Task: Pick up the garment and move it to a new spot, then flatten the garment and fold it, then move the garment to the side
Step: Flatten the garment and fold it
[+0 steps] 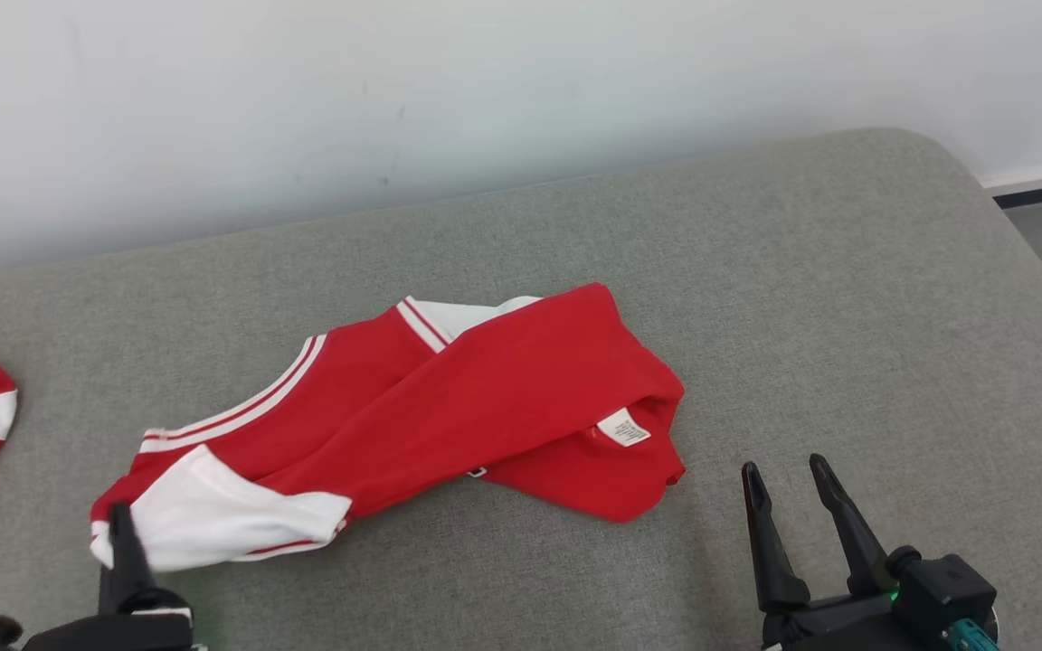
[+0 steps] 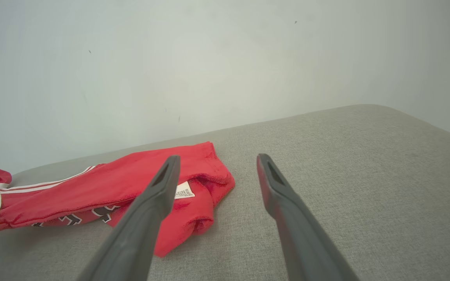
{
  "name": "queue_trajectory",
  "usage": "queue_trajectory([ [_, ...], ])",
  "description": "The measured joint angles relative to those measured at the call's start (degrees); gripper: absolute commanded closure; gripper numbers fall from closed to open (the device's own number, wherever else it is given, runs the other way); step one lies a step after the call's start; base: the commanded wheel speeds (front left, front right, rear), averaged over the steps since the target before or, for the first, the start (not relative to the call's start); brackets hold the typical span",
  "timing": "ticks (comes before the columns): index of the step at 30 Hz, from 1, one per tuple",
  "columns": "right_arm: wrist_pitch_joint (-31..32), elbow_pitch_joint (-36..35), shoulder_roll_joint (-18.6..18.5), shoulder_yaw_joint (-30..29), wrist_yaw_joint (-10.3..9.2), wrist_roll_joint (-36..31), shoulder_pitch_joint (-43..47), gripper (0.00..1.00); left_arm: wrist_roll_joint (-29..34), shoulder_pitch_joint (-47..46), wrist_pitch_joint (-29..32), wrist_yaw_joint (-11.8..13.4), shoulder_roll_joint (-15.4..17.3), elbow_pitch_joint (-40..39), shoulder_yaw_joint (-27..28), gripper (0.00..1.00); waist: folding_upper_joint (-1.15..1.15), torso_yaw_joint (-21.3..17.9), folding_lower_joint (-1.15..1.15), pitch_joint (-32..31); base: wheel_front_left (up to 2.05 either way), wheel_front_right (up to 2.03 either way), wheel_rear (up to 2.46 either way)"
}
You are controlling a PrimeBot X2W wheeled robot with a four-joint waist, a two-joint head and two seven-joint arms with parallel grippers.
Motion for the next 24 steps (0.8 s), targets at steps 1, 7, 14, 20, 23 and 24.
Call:
queue_trajectory([
  [1,0.00,0.00,0.00,0.00,0.00,0.00,0.00,0.00,0.00,0.00,0.00,0.00,0.00,0.00,0.00,1.00,0.00,0.00,0.00,0.00,0.00,0.00,0.00],
  [7,0.00,0.12,-0.37,0.07,0.00,0.00,0.91,0.00,4.66,2.19,0.00,-0.53,-1.01,-0.04,3.47,0.56,0.00,0.75,0.00,-1.16,0.00,0.00,0.00],
  [14,0.00,0.36,-0.89,0.40,0.00,0.03,1.77,0.00,12.35,4.45,-0.01,-1.03,-1.82,-0.87,5.49,0.00,0.00,1.92,0.00,-2.65,0.00,0.00,0.00],
  [20,0.00,0.31,-1.07,0.45,0.00,0.12,2.16,0.00,21.81,8.25,-0.01,-1.35,-2.03,-6.08,5.79,0.00,0.00,2.71,-0.01,-4.04,0.00,0.00,0.00],
  [23,0.00,0.26,-1.03,0.32,0.00,0.12,2.43,0.00,27.71,10.15,-0.01,-1.00,-2.02,-9.00,3.34,0.00,0.00,3.17,-0.01,-4.32,0.00,0.00,0.00],
  [24,0.00,0.24,-1.02,0.23,0.00,0.12,2.53,0.00,30.41,10.88,-0.01,-0.90,-1.91,-9.71,2.00,0.00,0.00,3.33,-0.01,-4.37,0.00,0.00,0.00],
])
